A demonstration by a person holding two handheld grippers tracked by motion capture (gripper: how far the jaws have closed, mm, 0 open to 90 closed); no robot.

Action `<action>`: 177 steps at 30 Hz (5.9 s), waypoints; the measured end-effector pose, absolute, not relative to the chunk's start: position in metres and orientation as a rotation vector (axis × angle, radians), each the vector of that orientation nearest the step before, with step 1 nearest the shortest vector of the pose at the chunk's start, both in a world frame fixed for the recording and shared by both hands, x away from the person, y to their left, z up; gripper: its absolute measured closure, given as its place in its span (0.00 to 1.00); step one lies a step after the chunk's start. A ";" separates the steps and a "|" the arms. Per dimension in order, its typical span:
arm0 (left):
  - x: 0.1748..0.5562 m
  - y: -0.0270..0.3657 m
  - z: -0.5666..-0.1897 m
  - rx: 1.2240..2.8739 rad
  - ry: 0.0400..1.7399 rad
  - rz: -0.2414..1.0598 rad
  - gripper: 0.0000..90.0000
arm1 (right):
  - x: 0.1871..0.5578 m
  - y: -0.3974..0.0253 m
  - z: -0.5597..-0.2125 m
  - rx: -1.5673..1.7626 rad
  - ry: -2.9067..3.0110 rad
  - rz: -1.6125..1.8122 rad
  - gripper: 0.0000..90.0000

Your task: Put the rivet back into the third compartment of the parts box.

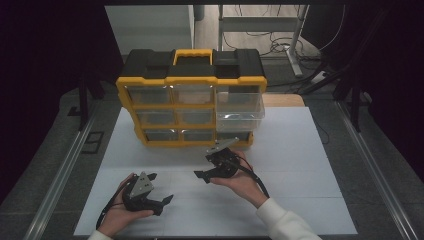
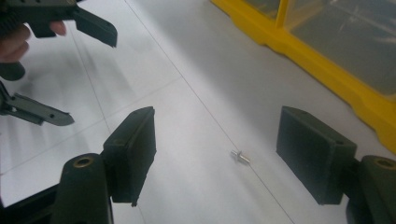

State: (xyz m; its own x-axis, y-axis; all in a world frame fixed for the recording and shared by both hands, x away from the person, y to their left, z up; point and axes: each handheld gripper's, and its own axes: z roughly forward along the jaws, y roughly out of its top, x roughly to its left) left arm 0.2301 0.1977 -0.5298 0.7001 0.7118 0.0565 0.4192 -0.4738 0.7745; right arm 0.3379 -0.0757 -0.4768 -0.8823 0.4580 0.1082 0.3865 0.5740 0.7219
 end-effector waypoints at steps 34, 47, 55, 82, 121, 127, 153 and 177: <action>0.230 0.198 -0.530 2.131 0.861 0.481 0.10 | 0.349 -0.053 -0.522 0.710 2.727 0.891 0.50; 0.230 0.197 -0.531 2.132 0.861 0.482 0.10 | 0.347 -0.054 -0.524 0.716 2.715 0.888 0.74; 0.230 0.198 -0.530 2.136 0.858 0.484 0.10 | 0.346 -0.053 -0.524 0.687 2.731 0.901 0.95; 0.230 0.198 -0.530 2.137 0.856 0.487 0.10 | 0.345 -0.058 -0.508 0.767 2.734 1.008 0.96; 0.230 0.197 -0.530 2.140 0.851 0.489 0.10 | 0.305 -0.067 -0.423 0.618 2.607 1.363 0.96; 0.230 0.198 -0.530 2.143 0.851 0.491 0.10 | 0.303 -0.071 -0.414 0.615 2.582 1.399 0.96; 0.231 0.197 -0.530 2.145 0.849 0.492 0.10 | 0.294 -0.079 -0.384 0.580 2.491 1.504 0.96; 0.230 0.197 -0.531 2.149 0.849 0.490 0.10 | 0.285 -0.081 -0.366 0.530 2.435 1.574 0.96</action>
State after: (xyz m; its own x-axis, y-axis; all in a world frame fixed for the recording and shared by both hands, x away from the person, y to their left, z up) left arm 0.2305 0.1966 -0.5309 0.7052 0.7055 0.0701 0.4137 -0.4898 0.7674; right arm 0.2850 -0.0806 -0.3657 -0.9173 0.3970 0.0309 0.1911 0.3708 0.9088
